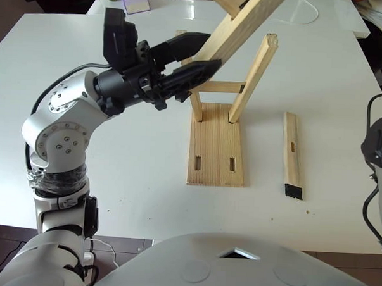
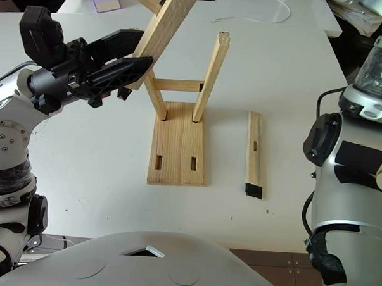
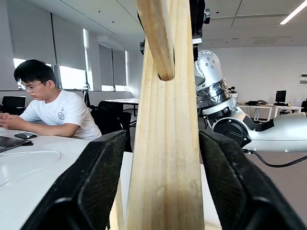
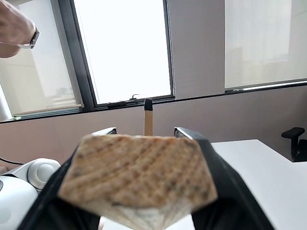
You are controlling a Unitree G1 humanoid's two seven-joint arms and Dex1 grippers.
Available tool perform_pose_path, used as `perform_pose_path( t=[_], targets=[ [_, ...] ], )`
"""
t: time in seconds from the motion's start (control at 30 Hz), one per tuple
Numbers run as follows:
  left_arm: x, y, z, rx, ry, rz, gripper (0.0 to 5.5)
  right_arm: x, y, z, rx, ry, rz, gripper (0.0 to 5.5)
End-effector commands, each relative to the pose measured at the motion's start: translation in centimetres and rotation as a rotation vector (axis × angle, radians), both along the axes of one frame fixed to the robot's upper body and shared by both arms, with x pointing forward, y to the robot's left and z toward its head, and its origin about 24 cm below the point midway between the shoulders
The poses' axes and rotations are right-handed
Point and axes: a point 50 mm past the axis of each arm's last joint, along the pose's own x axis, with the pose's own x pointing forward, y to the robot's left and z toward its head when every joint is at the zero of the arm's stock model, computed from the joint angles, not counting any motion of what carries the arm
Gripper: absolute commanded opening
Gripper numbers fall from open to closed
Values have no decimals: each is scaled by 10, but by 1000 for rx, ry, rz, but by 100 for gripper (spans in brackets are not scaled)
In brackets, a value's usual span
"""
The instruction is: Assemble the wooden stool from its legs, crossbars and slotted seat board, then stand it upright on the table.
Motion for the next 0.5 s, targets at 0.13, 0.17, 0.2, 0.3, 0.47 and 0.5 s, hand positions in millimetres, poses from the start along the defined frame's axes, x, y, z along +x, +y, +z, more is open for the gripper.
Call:
perform_pose_path(
  t=[0.13, 0.17, 0.2, 0.3, 0.47, 0.5],
  targets=[
    [13, 52, -28, 116, 79, 333, 339, -10, -15, -25, -99, -124, -190, 204],
    [10, 69, -39, 120, 125, 430, 339, -13, -18, -30, -111, -121, -204, 204],
    [4, 85, -51, 114, 171, 524, 339, -18, -20, -38, -140, -128, -210, 204],
    [-12, 111, -77, 78, 279, 732, 339, -30, -21, -56, -182, -122, -196, 204],
    [-18, 119, -95, -170, 371, 1149, 339, -51, -25, -86, -347, -133, -131, 204],
    [-19, 114, -97, -203, 389, 1194, 339, -53, -26, -89, -366, -129, -113, 204]
  ],
)
